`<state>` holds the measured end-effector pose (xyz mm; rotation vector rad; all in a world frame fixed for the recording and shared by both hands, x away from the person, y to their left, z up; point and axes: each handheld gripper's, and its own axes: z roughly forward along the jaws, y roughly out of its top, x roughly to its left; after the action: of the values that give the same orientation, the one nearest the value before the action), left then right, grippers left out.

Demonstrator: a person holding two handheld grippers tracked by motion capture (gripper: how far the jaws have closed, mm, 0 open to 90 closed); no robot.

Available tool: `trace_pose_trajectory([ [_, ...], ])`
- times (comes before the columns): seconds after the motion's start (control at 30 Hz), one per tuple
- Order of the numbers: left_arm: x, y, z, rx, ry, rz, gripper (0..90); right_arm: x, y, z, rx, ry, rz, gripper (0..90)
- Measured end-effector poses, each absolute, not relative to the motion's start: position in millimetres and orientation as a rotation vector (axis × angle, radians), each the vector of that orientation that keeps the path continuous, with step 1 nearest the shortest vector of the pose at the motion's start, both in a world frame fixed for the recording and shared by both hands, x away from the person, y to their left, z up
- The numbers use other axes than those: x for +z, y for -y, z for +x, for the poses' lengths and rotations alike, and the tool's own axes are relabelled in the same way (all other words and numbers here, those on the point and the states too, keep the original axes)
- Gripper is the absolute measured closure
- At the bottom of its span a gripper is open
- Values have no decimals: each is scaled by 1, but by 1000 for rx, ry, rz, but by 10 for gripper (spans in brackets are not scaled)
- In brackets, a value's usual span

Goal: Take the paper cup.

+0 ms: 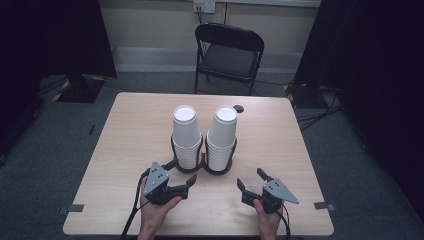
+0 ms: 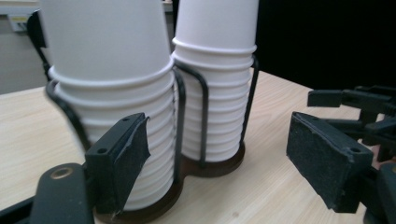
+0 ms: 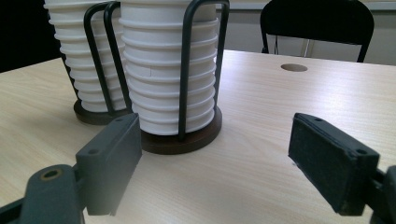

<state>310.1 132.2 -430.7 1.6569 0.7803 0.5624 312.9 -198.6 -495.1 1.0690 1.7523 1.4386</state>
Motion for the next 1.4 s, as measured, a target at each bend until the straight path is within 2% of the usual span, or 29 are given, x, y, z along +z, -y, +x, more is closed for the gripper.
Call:
trace_pose_trajectory([
  [0.47,-413,-115,323,528,-713,1695,248,-495,199,313,1442,-1755,1071,167],
  [1.03,-390,-99,334,502,-657,1717,229,-495,198,314,1437,-1758,1074,168],
  [1.4,-371,-86,345,569,-616,1726,228,-495,198,314,1436,-1765,1074,168],
])
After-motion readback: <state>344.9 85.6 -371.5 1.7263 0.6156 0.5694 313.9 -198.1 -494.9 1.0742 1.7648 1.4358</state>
